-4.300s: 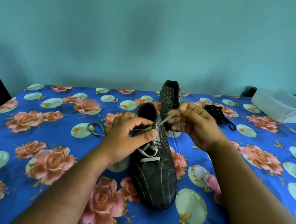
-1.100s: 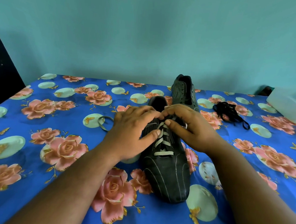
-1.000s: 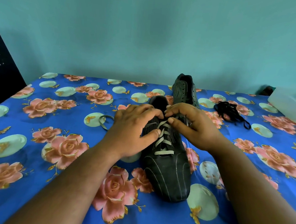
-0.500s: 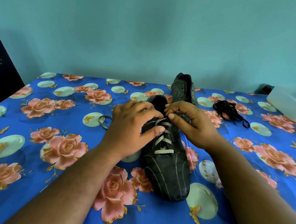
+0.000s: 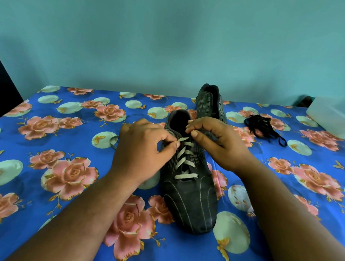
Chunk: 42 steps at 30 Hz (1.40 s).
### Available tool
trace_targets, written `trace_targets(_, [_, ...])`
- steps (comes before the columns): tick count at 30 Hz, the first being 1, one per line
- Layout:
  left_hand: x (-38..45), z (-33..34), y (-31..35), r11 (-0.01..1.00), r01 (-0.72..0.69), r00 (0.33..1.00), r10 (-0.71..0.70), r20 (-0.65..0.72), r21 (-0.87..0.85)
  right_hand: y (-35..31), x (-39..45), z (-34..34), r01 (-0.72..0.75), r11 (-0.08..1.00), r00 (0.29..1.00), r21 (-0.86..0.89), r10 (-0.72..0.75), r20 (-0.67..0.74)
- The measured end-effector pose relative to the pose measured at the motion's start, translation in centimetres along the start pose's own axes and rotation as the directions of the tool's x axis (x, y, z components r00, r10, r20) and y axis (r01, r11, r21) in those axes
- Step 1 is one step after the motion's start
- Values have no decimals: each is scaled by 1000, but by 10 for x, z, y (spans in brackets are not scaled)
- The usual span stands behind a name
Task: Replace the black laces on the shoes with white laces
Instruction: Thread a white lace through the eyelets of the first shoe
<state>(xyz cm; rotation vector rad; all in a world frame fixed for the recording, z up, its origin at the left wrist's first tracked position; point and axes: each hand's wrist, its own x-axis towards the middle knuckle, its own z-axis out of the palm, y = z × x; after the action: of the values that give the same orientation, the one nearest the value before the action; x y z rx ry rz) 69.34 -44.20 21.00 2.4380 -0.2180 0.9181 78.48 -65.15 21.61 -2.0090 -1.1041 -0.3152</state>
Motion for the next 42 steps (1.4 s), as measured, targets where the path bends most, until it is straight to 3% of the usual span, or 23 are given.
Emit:
trace_targets(3, [2,4,-3,983,69,997,-61,51,-169,0,0,1,-6,1000,1000,14,6,-1])
trace_targets(5, [2,6,-3,908,172,979,-116,164,-382,0,0,1,-12,1000,1000,23,12,1])
trace_targets(8, [1,4,2,780,335,923,-160,349,-529,2,1,2,-30,999,1000,44,30,8])
trace_targets(16, [3,-3,7,601,435,901,-279,333,-671,2,2,-8,1,1000,1000,10,0,-26])
trace_targets(21, [3,2,1,803,330,941,-239,240,-496,-3,0,-15,-112,992,994,53,111,20])
trace_targets(24, [2,6,1,947,215,971,-182,155,-239,-5,-1,-16,-138,987,990,87,135,41])
trace_targets(26, [1,7,6,988,142,985,-134,107,-67,-6,-2,-17,-145,985,989,93,141,51])
trace_targets(29, [4,9,11,990,140,988,-139,66,-12,-9,-1,-16,-140,986,990,95,136,49])
trace_targets(35, [11,10,18,962,255,958,-237,159,-101,-12,0,-15,-195,965,980,173,184,79])
trace_targets(38, [14,11,19,962,262,956,-248,154,-80,-10,-1,-19,-135,990,991,51,134,31])
trace_targets(42, [17,14,19,927,328,931,-285,230,-179,-8,0,-21,-36,995,999,-97,36,-2])
